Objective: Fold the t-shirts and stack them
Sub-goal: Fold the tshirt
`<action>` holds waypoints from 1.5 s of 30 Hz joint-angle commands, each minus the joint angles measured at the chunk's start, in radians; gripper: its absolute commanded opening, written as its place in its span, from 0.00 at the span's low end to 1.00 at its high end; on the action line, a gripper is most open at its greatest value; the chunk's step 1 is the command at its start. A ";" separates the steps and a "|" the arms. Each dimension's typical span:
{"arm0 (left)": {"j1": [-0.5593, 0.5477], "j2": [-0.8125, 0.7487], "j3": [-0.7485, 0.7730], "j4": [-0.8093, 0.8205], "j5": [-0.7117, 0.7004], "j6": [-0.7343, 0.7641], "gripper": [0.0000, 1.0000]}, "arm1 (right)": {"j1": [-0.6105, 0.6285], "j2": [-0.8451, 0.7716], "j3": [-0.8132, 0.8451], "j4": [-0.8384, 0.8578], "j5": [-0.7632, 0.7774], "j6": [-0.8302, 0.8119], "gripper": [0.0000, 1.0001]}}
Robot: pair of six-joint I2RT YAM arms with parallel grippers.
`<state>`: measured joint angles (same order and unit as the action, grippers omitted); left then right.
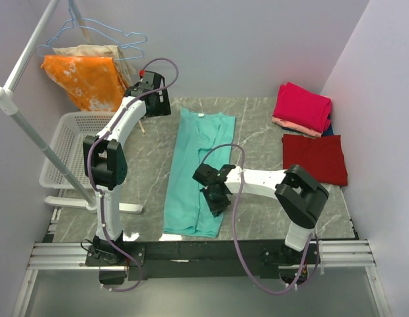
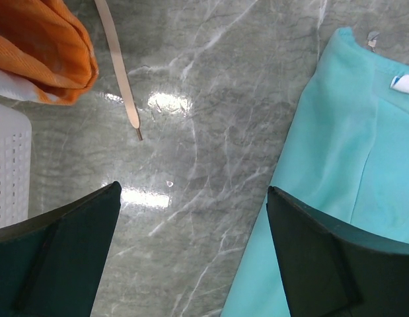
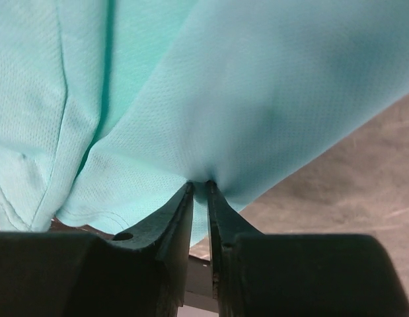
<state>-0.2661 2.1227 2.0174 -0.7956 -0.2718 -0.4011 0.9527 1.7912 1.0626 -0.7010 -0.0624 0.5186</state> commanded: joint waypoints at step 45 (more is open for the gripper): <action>-0.430 -1.116 -1.210 -0.053 0.275 -0.522 0.75 | -0.089 -0.455 -0.164 0.087 0.154 0.478 0.32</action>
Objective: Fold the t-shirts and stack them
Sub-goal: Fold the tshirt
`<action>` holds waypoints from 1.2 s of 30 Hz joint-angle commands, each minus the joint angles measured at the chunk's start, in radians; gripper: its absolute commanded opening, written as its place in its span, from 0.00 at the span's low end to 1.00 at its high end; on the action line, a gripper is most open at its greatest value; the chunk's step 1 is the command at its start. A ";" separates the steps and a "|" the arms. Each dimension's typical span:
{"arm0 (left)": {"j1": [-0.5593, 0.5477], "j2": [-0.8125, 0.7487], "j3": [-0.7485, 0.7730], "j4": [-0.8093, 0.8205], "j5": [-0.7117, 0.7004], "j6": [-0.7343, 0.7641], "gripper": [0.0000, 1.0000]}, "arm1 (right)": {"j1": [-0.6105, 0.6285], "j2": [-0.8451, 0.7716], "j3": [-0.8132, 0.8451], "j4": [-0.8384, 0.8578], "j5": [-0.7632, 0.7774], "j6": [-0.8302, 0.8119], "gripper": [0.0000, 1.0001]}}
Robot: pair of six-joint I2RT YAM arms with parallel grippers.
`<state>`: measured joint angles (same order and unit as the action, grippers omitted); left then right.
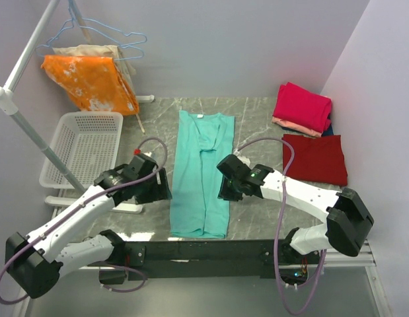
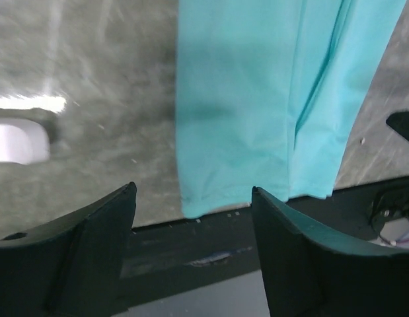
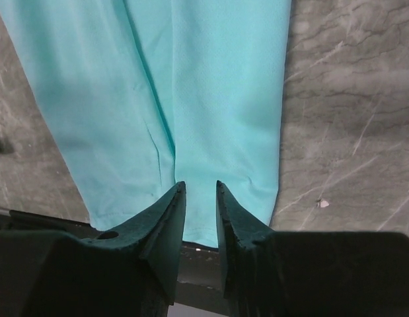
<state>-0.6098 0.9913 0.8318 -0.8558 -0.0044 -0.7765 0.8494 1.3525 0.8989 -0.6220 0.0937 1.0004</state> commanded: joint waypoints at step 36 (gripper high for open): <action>-0.424 0.271 -0.175 0.102 -0.072 -0.524 0.57 | 0.034 -0.029 -0.242 0.126 -0.173 -0.029 0.42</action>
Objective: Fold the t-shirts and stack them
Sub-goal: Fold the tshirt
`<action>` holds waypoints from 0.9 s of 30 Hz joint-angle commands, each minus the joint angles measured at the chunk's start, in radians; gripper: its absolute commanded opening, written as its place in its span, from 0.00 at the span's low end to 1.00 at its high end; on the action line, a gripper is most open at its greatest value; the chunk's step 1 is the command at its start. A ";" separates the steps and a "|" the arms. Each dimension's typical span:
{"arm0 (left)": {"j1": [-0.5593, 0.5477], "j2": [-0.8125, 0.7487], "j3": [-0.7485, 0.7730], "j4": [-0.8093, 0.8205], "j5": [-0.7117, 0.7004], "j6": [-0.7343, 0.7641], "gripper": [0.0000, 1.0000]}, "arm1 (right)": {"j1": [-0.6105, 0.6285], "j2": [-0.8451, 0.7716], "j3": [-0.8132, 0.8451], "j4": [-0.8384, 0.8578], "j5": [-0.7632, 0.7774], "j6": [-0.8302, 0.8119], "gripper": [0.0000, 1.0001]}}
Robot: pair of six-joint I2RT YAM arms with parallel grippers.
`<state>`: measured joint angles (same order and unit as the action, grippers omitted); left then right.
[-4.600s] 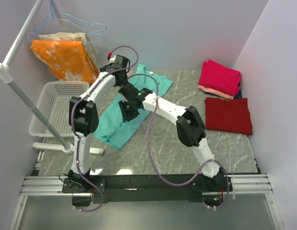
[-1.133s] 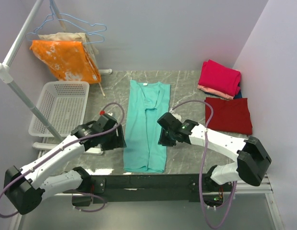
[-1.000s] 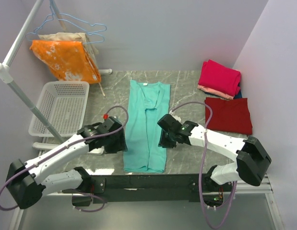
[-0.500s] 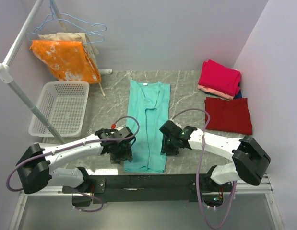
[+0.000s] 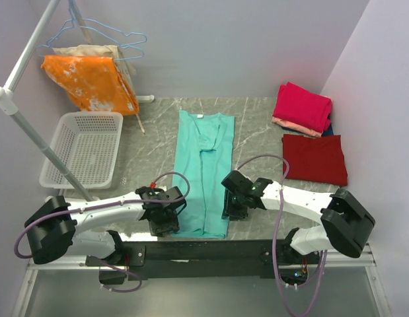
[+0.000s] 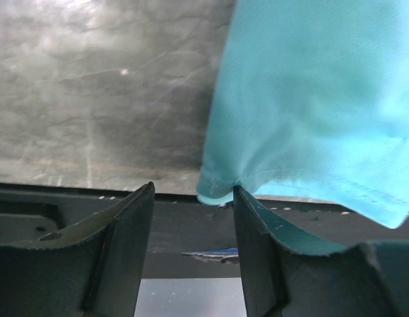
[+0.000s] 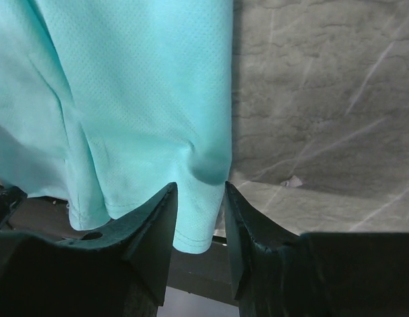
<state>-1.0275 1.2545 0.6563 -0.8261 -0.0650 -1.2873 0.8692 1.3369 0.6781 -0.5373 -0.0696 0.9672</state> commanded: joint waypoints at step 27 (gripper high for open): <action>-0.011 -0.107 0.075 0.018 -0.085 0.003 0.61 | 0.116 0.025 -0.005 0.013 -0.052 0.028 0.42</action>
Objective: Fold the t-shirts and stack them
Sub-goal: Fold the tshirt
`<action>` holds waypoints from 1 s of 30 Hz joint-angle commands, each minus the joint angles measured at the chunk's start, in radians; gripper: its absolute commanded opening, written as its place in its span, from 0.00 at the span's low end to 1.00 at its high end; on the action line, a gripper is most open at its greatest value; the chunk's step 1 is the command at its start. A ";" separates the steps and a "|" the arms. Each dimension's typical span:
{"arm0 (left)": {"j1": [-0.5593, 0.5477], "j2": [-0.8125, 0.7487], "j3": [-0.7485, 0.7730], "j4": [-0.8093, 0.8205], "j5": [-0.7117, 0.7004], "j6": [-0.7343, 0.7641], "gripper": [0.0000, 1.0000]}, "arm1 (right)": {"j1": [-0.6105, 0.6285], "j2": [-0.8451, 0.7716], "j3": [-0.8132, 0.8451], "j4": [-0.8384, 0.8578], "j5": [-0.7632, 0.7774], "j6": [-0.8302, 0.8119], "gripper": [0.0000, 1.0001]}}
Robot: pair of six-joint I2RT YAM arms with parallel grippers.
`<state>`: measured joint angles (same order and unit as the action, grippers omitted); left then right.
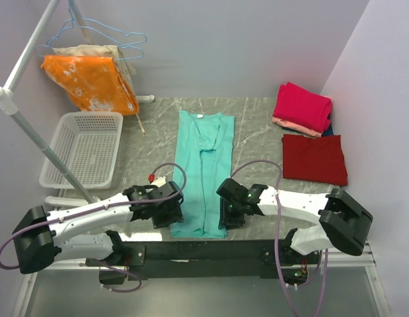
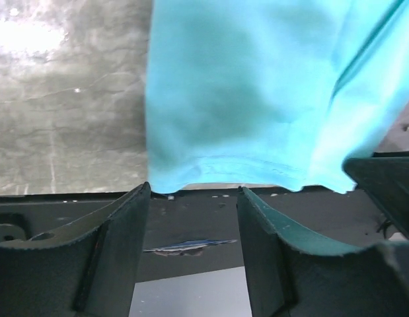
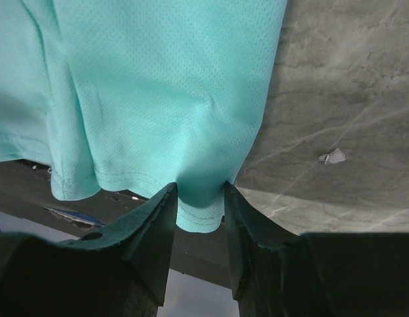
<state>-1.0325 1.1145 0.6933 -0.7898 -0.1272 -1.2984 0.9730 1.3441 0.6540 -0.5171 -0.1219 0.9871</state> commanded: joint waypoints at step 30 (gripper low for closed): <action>-0.014 0.219 -0.041 0.054 0.074 0.045 0.34 | 0.069 0.052 -0.005 -0.047 0.005 0.022 0.32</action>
<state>-1.0359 1.3243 0.6563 -0.7532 -0.0704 -1.2583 1.0279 1.3750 0.6544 -0.5343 -0.1211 0.9993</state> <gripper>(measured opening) 0.391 0.387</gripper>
